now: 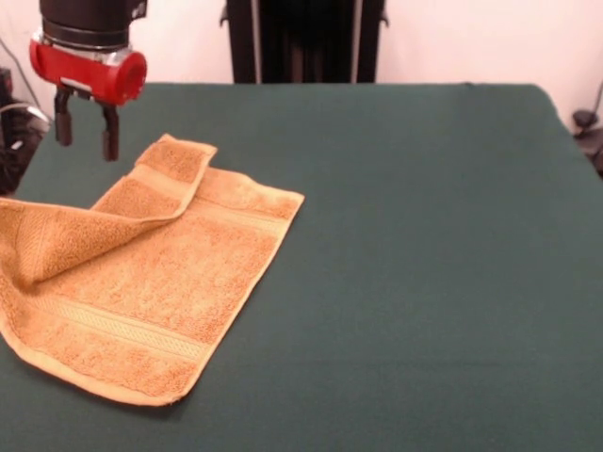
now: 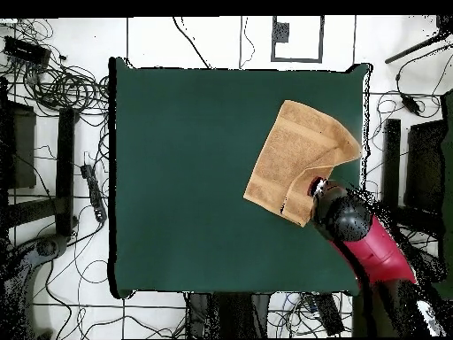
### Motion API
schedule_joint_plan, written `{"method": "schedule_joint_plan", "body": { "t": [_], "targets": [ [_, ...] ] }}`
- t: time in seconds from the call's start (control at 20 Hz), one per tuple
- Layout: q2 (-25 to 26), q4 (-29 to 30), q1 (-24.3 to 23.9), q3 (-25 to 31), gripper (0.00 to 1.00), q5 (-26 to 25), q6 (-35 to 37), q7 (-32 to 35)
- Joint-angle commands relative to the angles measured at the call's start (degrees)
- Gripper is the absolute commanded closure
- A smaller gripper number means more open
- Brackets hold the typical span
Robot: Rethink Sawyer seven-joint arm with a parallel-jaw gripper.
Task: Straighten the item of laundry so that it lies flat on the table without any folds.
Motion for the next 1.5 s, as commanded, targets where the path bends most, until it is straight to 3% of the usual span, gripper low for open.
{"method": "schedule_joint_plan", "body": {
  "t": [0.05,0.7,1.5],
  "targets": [
    [0.3,-6.0,-1.2,0.7,0.00,-9.9,19.2,-4.8],
    [-0.9,-4.9,-4.4,6.3,0.00,-17.4,19.1,1.3],
    [0.1,-5.1,-4.2,8.3,0.00,-16.3,18.5,4.9]
  ]
}}
